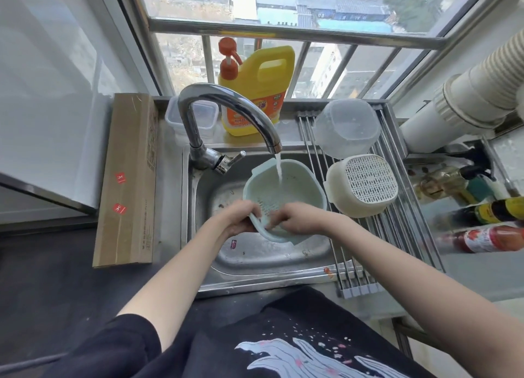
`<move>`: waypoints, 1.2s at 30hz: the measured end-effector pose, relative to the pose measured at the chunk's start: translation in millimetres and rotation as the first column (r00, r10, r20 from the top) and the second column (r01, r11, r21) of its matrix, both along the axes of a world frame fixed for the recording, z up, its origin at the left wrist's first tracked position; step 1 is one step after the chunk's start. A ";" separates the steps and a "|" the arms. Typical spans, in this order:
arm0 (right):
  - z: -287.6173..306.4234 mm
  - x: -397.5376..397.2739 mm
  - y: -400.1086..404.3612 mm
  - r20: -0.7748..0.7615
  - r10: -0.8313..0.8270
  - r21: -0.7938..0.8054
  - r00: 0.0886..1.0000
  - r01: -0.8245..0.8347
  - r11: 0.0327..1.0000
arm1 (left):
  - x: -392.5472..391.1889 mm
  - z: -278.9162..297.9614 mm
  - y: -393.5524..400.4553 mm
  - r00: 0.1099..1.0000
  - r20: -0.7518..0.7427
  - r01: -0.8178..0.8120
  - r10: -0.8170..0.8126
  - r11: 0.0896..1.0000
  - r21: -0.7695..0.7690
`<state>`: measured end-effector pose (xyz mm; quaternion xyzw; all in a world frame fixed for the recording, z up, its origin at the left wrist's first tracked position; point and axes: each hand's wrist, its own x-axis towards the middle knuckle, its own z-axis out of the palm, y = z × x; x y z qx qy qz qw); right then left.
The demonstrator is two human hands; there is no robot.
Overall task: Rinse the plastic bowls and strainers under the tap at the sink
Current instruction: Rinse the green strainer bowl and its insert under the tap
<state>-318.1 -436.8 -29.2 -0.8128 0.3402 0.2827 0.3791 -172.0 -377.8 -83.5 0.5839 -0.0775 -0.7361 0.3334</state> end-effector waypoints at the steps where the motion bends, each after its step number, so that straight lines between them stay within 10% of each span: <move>1: 2.8 -1.4 1.1 0.063 -0.105 -0.025 0.992 0.107 0.994 | -0.1 -0.8 -3.8 0.999 -0.005 -0.047 0.047 0.999 -0.021; 4: 4.5 4.3 18.8 0.177 -0.299 -0.002 0.938 0.304 0.953 | -6.7 4.2 -13.8 0.985 -0.093 -0.153 0.148 0.987 -0.046; 7: -0.4 6.2 35.2 0.132 -0.061 -0.147 0.989 0.081 0.986 | -15.8 10.4 -19.0 0.946 -0.176 -0.279 0.273 0.960 -0.013; 11: -8.1 -15.0 25.0 -0.194 0.232 -0.548 0.953 -0.302 0.780 | -15.7 4.9 -15.5 0.917 -0.171 -0.367 0.361 0.930 -0.002; 17: -4.5 3.3 17.9 -0.508 -0.019 -0.653 0.861 -0.370 0.660 | -30.1 18.9 -21.4 0.925 -0.109 -0.369 0.363 0.929 -0.041; 23: -27.3 -8.8 26.8 0.068 -0.004 -0.388 0.998 0.030 0.921 | -23.4 16.8 -17.6 0.945 0.136 -0.268 0.299 0.941 -0.207; 32: -33.6 -23.7 17.7 -0.295 -0.153 -0.730 0.943 -0.119 0.673 | -19.1 7.4 -10.4 0.871 0.456 -0.039 0.184 0.951 -0.308; 36: -49.8 -4.4 35.6 0.020 -0.034 -0.473 0.999 0.040 0.880 | -30.2 17.1 -11.5 0.839 0.497 -0.048 0.220 0.941 -0.334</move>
